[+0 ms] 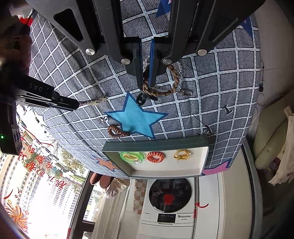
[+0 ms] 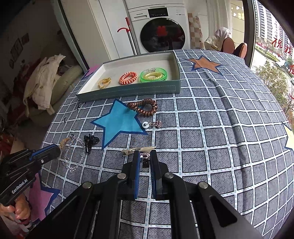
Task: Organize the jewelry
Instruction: 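Grasp the brown braided bracelet with the left tool while the right tool grasps the silver star keychain, then carry the braided bracelet with the left tool while the right tool carries the star keychain to the tray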
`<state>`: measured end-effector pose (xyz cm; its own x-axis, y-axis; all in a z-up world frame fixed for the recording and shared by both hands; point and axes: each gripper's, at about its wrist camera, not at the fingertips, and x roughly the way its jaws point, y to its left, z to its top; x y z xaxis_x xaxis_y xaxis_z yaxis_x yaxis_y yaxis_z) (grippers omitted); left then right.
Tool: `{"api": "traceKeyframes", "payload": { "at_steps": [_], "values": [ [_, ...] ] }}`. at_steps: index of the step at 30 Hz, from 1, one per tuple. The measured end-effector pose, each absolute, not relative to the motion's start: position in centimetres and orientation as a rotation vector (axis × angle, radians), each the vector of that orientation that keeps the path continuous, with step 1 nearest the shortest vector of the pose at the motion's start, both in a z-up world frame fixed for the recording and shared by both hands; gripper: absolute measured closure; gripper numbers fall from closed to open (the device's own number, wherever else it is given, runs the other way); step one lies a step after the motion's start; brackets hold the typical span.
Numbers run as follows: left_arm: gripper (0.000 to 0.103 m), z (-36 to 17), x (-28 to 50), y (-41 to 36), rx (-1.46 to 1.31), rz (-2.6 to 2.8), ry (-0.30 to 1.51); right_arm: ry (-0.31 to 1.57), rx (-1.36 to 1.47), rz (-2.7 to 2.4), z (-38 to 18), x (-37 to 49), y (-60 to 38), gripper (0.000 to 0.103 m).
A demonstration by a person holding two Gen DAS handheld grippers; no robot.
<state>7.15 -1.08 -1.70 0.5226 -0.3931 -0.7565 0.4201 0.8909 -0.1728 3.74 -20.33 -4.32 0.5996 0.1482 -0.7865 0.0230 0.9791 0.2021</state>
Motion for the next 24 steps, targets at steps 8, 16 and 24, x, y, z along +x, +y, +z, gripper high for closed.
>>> {"api": "traceKeyframes", "payload": {
  "at_steps": [8,16,24],
  "values": [
    [0.078,-0.3,7.5,-0.4,0.014,-0.482,0.865,0.885,0.251,0.092,-2.2,3.7,-21.3,0.092],
    [0.078,0.9,9.0,-0.1,0.006,-0.473,0.834,0.858,0.286,0.115,-0.2,5.5,-22.3,0.092],
    [0.078,2.4,13.0,-0.3,0.015,-0.467,0.788,0.838,0.259,0.134,1.8,9.5,-22.1,0.092]
  ]
}}
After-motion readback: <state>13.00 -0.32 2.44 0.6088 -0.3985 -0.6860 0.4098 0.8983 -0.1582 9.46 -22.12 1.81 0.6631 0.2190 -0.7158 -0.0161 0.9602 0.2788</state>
